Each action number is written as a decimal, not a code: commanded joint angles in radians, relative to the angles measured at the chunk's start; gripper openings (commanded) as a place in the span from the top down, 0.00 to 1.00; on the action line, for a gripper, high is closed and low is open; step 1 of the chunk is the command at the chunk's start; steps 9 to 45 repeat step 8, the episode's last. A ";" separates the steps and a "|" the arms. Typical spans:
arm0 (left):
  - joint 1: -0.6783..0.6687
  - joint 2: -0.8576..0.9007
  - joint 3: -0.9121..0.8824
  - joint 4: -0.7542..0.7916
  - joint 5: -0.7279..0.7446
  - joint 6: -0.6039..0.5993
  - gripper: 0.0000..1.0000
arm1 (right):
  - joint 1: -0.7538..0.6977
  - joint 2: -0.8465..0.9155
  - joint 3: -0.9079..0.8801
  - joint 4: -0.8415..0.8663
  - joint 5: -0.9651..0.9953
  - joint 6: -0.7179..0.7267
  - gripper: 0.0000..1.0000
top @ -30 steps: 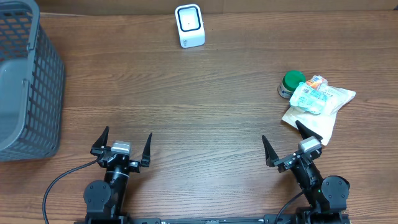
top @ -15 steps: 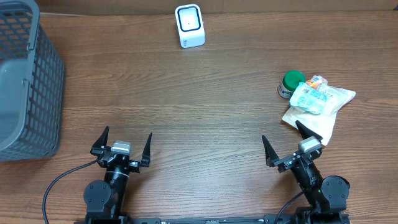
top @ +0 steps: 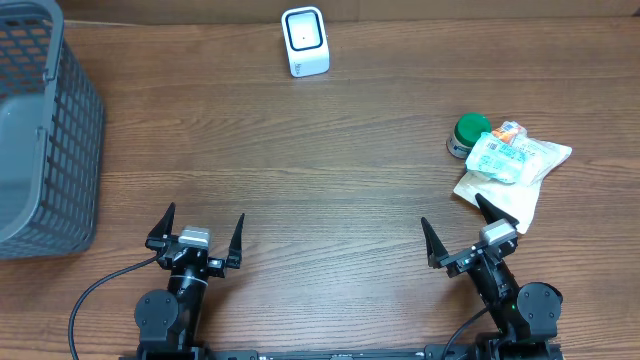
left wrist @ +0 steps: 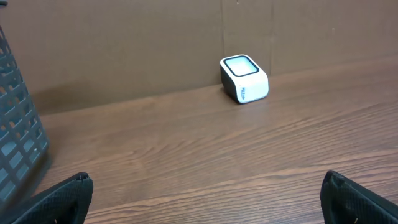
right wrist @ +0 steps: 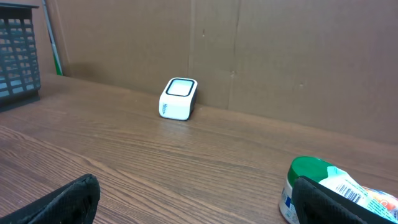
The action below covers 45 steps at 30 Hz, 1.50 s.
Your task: Scan the item barcode
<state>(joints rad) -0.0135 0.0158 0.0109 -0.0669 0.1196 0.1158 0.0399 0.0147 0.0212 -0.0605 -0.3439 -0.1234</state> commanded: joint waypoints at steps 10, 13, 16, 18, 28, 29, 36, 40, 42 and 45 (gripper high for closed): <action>-0.006 -0.011 -0.006 0.000 -0.003 0.016 0.01 | -0.001 -0.012 -0.013 0.007 -0.006 0.007 0.00; -0.006 -0.011 -0.006 0.000 -0.003 0.016 0.01 | -0.001 -0.012 -0.013 0.007 -0.006 0.007 0.00; -0.006 -0.011 -0.006 0.000 -0.003 0.016 0.01 | -0.001 -0.012 -0.013 0.007 -0.006 0.007 0.00; -0.006 -0.011 -0.006 0.000 -0.003 0.016 0.01 | -0.001 -0.012 -0.013 0.007 -0.006 0.007 0.00; -0.006 -0.011 -0.006 0.000 -0.003 0.016 0.01 | -0.001 -0.012 -0.013 0.007 -0.006 0.007 0.00; -0.006 -0.011 -0.006 0.000 -0.003 0.016 0.01 | -0.001 -0.012 -0.013 0.007 -0.006 0.007 0.00; -0.006 -0.011 -0.006 0.000 -0.003 0.016 0.01 | -0.001 -0.012 -0.013 0.007 -0.006 0.007 0.00; -0.006 -0.011 -0.006 0.000 -0.003 0.016 0.01 | -0.001 -0.012 -0.013 0.007 -0.006 0.007 0.00; -0.006 -0.011 -0.006 0.000 -0.003 0.016 0.01 | -0.001 -0.012 -0.013 0.007 -0.006 0.007 0.00; -0.006 -0.011 -0.006 0.000 -0.003 0.016 0.01 | -0.001 -0.012 -0.013 0.007 -0.006 0.007 0.00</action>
